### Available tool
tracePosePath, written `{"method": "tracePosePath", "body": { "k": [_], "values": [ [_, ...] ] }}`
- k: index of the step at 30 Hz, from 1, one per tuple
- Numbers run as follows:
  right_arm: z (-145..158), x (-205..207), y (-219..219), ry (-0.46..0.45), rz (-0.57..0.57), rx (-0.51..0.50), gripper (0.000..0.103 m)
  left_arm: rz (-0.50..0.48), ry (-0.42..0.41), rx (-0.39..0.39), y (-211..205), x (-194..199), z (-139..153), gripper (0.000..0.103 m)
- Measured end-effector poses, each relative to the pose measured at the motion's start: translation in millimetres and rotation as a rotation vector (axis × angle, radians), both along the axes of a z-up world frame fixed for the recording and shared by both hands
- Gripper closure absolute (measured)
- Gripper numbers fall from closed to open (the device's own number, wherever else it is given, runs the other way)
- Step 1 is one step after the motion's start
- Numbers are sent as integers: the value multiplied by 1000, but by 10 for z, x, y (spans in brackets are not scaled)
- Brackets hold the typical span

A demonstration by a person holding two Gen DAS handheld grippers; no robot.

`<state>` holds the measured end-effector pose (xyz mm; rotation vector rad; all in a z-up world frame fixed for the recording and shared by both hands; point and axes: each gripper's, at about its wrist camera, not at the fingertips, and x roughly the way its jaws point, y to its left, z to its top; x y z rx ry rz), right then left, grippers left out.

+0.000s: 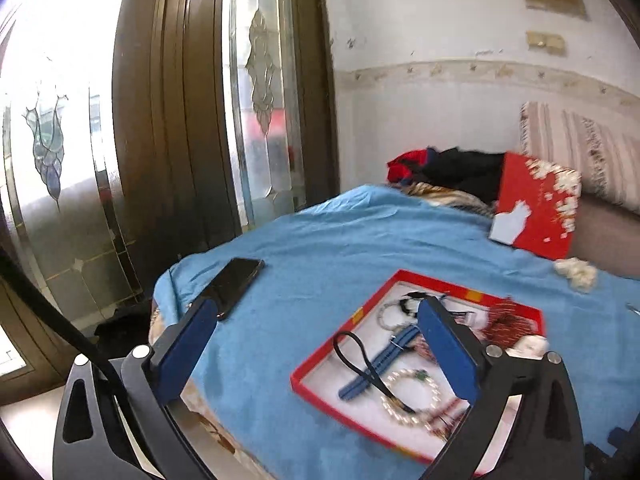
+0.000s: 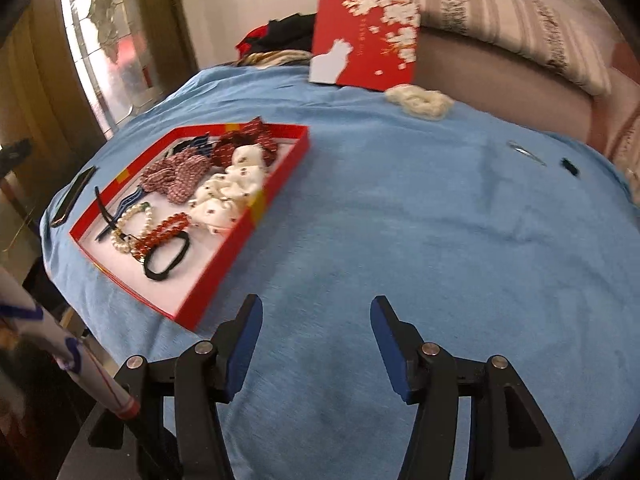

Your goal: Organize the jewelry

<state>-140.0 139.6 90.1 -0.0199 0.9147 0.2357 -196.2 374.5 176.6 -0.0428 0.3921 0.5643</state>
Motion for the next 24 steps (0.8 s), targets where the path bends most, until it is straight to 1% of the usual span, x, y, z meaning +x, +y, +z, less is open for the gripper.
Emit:
{"method": "tracePosePath", "body": {
  "k": [2,5,7,11,14,18,22,24],
  "values": [
    [37,-59,-47,-13,-10,0,42,-62,-14,12,-133,-148,110,0],
    [112,-164,-64,-34,-14,3,41,-135,24,6,-336,-279,207,0],
    [156,-214,-43,-43,-18,-12,40,-182,63,-33,-436,-349,216,0],
    [221,-321,3,-48,-23,-41,39,-223,134,-104,-514,-460,157,0],
    [262,-408,59,-57,-21,-69,35,-219,164,-131,-481,-529,98,0],
    [298,-515,138,-63,-2,-90,34,-190,191,-157,-414,-621,22,0],
    [335,-595,192,-75,11,-100,32,-177,221,-160,-403,-663,-56,0],
    [350,-631,221,-87,15,-109,31,-181,236,-172,-393,-664,-95,0]
  ]
}}
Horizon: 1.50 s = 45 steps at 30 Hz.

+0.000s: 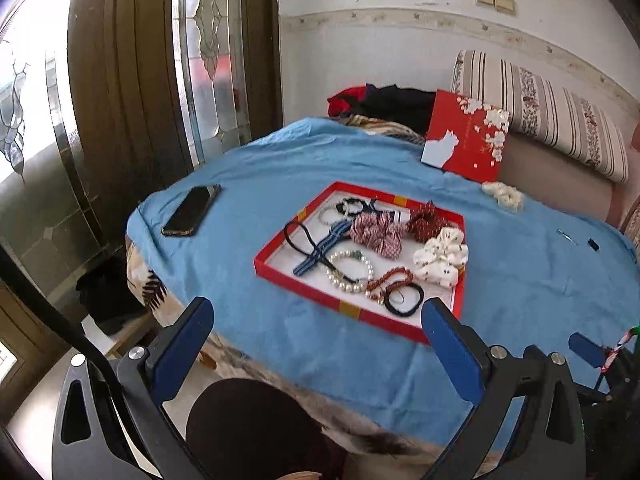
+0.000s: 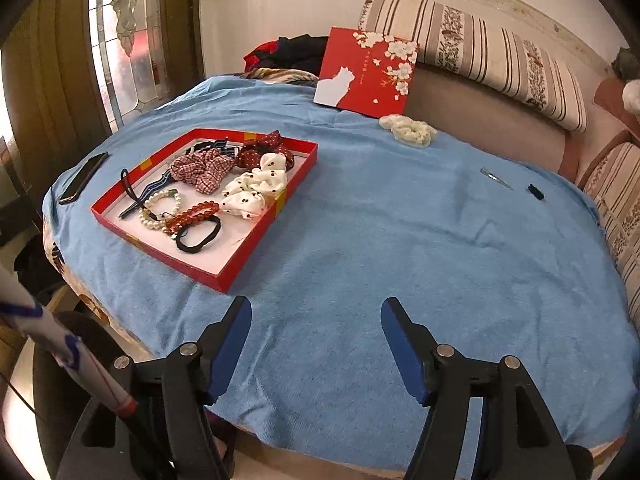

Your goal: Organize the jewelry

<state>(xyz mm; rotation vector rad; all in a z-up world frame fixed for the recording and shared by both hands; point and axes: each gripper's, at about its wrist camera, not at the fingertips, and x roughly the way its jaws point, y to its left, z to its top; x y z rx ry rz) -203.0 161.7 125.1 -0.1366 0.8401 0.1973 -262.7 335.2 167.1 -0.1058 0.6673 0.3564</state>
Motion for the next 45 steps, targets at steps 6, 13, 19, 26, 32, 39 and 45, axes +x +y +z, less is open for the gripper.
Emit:
{"method": "tracePosePath", "body": {
  "k": [6,13,19,26,32,39,45],
  "values": [
    [16,-60,39,-12,2,-16,28,-8,40,-24,-43,32,-117,0],
    [-40,-39,53,7,5,-13,28,-26,94,-13,-118,109,-278,0],
    [-119,-7,96,27,17,-23,28,-22,130,-4,-133,168,-405,0],
    [-193,43,127,47,20,-27,28,-4,152,-18,-59,233,-505,0],
    [-257,87,179,63,37,-38,28,7,166,-13,-21,275,-563,0],
    [-300,124,261,73,54,-52,27,12,188,-33,65,339,-637,0],
    [-312,154,326,77,66,-64,27,18,201,-50,117,365,-684,0]
  ]
}}
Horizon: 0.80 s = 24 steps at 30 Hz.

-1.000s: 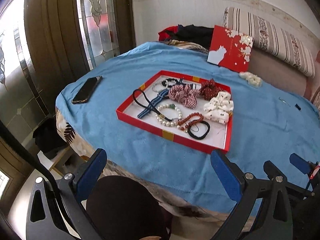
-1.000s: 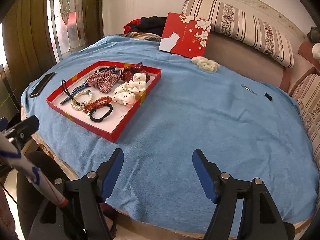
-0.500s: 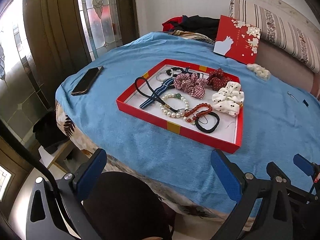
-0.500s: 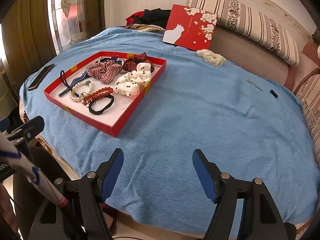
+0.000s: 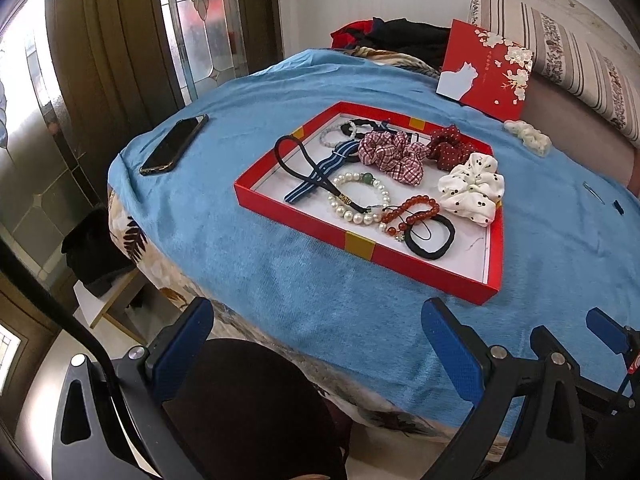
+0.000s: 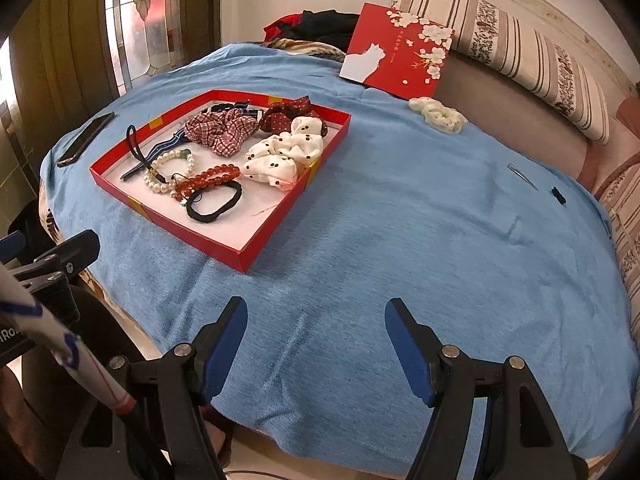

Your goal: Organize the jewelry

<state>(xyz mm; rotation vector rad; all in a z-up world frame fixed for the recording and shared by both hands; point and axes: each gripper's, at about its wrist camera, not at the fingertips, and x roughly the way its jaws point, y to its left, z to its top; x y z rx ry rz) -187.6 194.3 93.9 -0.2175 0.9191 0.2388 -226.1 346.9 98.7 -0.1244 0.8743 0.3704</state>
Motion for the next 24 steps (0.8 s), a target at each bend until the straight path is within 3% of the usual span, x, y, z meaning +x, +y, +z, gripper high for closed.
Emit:
{"method": "tracePosePath", "body": {
  "k": [24],
  "values": [
    [-21,159,279,10,50,-5,27,79,29,-59,405,125,-113,0]
  ]
}}
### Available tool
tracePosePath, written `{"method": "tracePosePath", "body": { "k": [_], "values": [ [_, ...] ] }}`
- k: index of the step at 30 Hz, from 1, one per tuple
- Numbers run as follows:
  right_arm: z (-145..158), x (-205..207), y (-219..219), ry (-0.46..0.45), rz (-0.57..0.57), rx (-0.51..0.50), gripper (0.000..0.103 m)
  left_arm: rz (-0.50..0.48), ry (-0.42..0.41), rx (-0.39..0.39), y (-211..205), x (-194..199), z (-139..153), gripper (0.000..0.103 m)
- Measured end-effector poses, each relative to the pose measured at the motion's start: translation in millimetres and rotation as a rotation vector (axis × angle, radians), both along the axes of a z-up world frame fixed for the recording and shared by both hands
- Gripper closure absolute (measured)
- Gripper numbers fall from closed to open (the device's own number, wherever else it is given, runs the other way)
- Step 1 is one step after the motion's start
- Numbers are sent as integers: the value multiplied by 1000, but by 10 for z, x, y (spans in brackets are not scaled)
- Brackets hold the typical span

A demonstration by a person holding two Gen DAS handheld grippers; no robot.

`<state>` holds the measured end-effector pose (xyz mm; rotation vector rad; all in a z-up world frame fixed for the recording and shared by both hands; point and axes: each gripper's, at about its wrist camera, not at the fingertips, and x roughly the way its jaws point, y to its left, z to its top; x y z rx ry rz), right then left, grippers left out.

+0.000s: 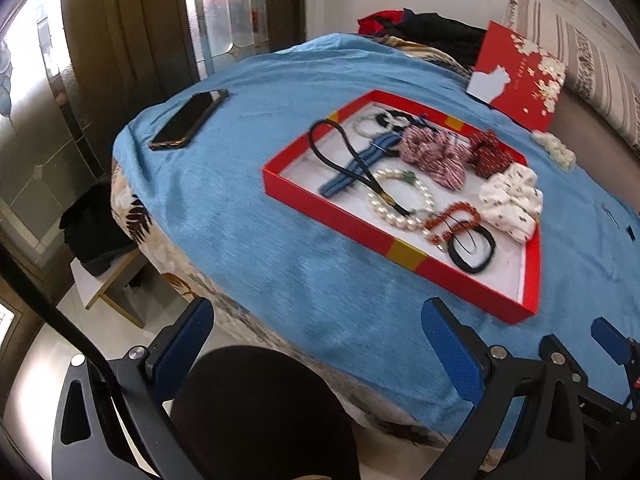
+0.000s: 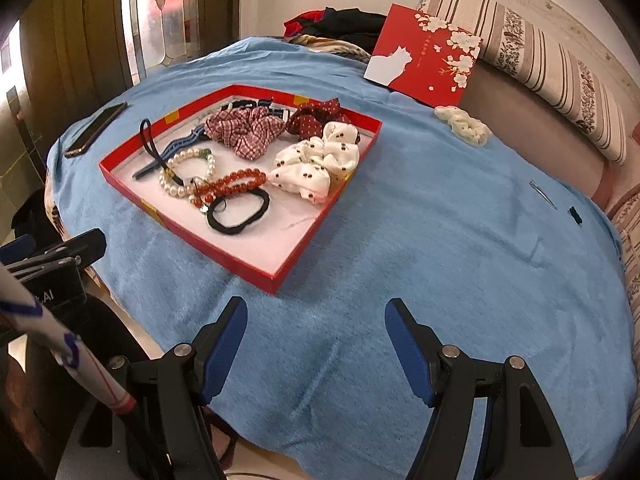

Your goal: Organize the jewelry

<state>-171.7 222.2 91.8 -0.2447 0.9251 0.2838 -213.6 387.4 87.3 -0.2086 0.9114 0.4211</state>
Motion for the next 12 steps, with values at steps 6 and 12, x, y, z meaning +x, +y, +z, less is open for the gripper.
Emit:
{"method": "tracePosePath", "body": {
  "k": [6,12],
  "values": [
    [53,25,13,-14,6,34,27,18,-9,32,67,27,78,0],
    [37,22,-83,-6,13,71,27,11,-3,64,-87,41,168,0]
  ]
}}
